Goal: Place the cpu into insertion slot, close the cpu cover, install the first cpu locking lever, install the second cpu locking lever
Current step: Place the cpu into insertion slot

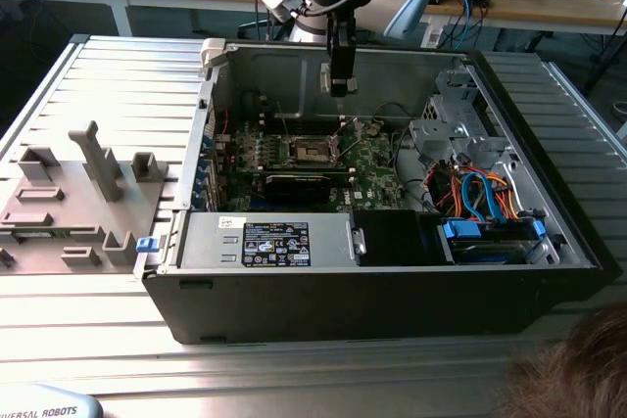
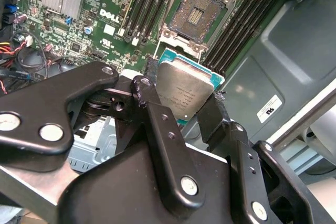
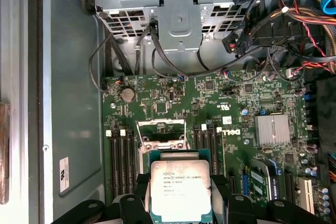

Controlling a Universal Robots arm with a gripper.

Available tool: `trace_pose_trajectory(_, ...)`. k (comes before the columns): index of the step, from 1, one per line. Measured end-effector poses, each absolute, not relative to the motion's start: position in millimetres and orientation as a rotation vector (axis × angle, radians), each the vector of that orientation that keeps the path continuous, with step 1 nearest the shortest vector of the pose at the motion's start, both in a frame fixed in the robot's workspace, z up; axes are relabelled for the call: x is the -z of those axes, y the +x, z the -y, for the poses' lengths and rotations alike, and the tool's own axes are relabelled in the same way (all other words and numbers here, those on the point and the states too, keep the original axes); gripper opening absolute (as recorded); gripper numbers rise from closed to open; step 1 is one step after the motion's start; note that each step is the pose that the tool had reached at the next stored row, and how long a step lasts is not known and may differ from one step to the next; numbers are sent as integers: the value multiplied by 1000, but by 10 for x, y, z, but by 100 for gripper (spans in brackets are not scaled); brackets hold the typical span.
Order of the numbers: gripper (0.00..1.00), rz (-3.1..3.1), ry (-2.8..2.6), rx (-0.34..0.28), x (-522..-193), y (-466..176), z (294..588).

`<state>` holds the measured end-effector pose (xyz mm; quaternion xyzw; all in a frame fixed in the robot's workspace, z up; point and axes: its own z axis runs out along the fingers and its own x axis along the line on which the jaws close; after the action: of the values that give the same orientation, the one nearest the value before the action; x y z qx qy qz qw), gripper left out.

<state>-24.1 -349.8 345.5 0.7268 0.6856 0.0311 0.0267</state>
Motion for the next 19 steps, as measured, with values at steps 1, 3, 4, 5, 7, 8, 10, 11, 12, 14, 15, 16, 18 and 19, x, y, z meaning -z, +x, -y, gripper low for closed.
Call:
trace_pose_trajectory(1, 54, -2118, 2245, -96, -3452, -241, 3498)
trace_pose_trajectory(3, 54, -2118, 2245, -96, -3450, -241, 3498)
trace_pose_trajectory(4, 54, -2118, 2245, -96, -3449, -241, 3498)
trace_pose_trajectory(5, 54, -2118, 2245, -96, -3448, -241, 3498)
trace_pose_trajectory(7, 54, -2118, 2245, -96, -3443, -241, 3498)
trace_pose_trajectory(8, 54, -2118, 2245, -96, -3442, -241, 3498)
trace_pose_trajectory(10, 54, -2118, 2245, -96, -3439, -241, 3498)
trace_pose_trajectory(11, 54, -2118, 2245, -96, -3439, -241, 3498)
trace_pose_trajectory(12, 54, -2118, 2245, -96, -3438, -241, 3498)
trace_pose_trajectory(14, 54, -2118, 2245, -96, -3434, -241, 3499)
trace_pose_trajectory(15, 54, -2118, 2245, -96, -3434, -241, 3499)
trace_pose_trajectory(16, 54, -2118, 2245, -96, -3391, -241, 3501)
trace_pose_trajectory(18, 54, -2118, 2245, -96, -3353, -241, 3505)
trace_pose_trajectory(19, 54, -2118, 2245, -96, -3352, -241, 3505)
